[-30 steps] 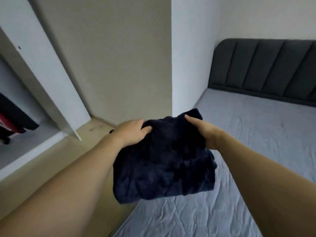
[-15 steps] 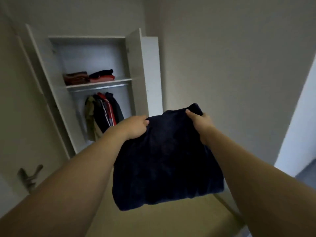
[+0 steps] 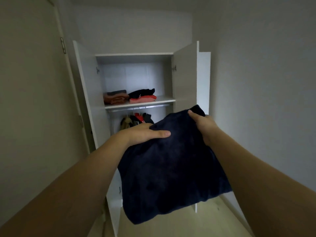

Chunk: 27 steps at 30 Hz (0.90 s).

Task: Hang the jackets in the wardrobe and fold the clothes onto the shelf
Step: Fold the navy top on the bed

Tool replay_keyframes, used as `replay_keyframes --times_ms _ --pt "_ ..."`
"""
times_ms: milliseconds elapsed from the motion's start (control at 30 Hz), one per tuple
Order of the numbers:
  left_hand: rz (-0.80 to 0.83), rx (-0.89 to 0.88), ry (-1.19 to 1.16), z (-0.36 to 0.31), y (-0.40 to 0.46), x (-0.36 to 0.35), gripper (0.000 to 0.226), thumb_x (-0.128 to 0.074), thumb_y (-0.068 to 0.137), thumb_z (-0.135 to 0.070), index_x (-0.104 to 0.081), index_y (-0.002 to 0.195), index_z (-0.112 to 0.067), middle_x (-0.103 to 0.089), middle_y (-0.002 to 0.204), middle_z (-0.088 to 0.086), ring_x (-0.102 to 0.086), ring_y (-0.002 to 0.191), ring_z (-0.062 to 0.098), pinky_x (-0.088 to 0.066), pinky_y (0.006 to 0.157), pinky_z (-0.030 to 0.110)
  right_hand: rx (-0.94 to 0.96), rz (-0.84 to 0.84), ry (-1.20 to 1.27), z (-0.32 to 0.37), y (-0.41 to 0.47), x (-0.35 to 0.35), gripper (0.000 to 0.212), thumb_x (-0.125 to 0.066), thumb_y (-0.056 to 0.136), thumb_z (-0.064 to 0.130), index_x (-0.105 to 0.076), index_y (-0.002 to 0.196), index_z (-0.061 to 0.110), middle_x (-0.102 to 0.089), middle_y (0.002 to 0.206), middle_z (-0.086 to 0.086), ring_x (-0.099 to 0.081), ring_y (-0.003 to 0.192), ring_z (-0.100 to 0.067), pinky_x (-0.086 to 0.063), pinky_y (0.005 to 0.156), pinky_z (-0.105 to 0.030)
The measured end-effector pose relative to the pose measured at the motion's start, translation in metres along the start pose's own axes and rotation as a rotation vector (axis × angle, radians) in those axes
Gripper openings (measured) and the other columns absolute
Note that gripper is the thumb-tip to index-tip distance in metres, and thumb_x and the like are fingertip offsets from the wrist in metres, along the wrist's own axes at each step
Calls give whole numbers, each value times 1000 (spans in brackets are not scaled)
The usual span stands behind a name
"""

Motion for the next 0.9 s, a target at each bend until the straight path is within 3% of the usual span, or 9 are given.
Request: replay_keyframes --times_ms 100,233,300,400,500,600,700,800,900 --pt "-184 0 60 22 68 37 43 -74 73 -62 -72 107 -36 -74 101 -12 -71 85 6 -53 79 23 22 3 25 -10 83 -28 49 -70 86 38 -58 120 5 -69 102 -11 -68 89 -27 -56 70 -34" --pt "-314 -12 123 48 166 89 41 -70 81 -45 -65 121 -35 -69 113 -11 -65 99 10 -50 88 28 38 25 53 -20 200 -66 46 -70 87 35 -58 118 3 -67 104 -14 -67 89 -30 -57 74 -39" --pt "-355 -10 125 57 211 123 33 -69 83 -39 -63 116 -36 -66 112 -12 -62 95 5 -48 80 21 42 44 74 -15 259 -89 44 -70 87 35 -58 115 4 -67 101 -14 -66 85 -28 -56 66 -36" --pt "-314 113 167 74 273 181 34 -70 76 -34 -63 109 -38 -65 111 -7 -63 95 13 -51 83 26 32 58 81 -5 343 -127 54 -72 85 38 -55 124 4 -65 110 -15 -65 94 -32 -57 80 -45" --pt "-268 223 129 110 322 236 59 -76 59 -53 -65 115 -36 -66 118 -4 -65 102 19 -53 95 38 21 58 92 1 420 -163 65 -73 82 42 -50 130 5 -62 117 -15 -63 99 -35 -54 88 -51" --pt "-633 231 104 164 363 290 122 -77 38 -85 -44 142 -31 -47 142 -4 -50 126 23 -43 108 43 -3 75 162 2 499 -197 65 -72 83 44 -51 132 7 -62 119 -14 -63 99 -35 -55 86 -52" --pt "-934 231 -304 235 411 339 148 -81 26 -83 -31 150 -20 -41 150 4 -48 131 28 -43 107 46 -6 120 271 6 579 -232 57 -67 87 41 -55 131 8 -64 120 -14 -64 101 -36 -55 85 -53" --pt "-670 210 -680 281 473 381 118 -83 36 -80 -56 134 -20 -68 124 6 -69 105 29 -53 93 45 -8 164 337 15 655 -277 49 -60 93 41 -56 131 11 -64 122 -13 -64 101 -34 -57 78 -47" --pt "-545 155 -669 285 530 433 95 -82 43 -78 -67 119 -24 -75 106 5 -73 93 27 -55 86 41 -1 186 333 35 723 -320 44 -46 100 38 -56 131 9 -61 128 -12 -62 100 -29 -50 58 -35"
Point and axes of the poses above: each hand's wrist, its own y-axis towards the middle knuckle, its own x-axis out of the back of the hand, z = x × y, the point moved 2 cm from there along y, towards the middle knuckle
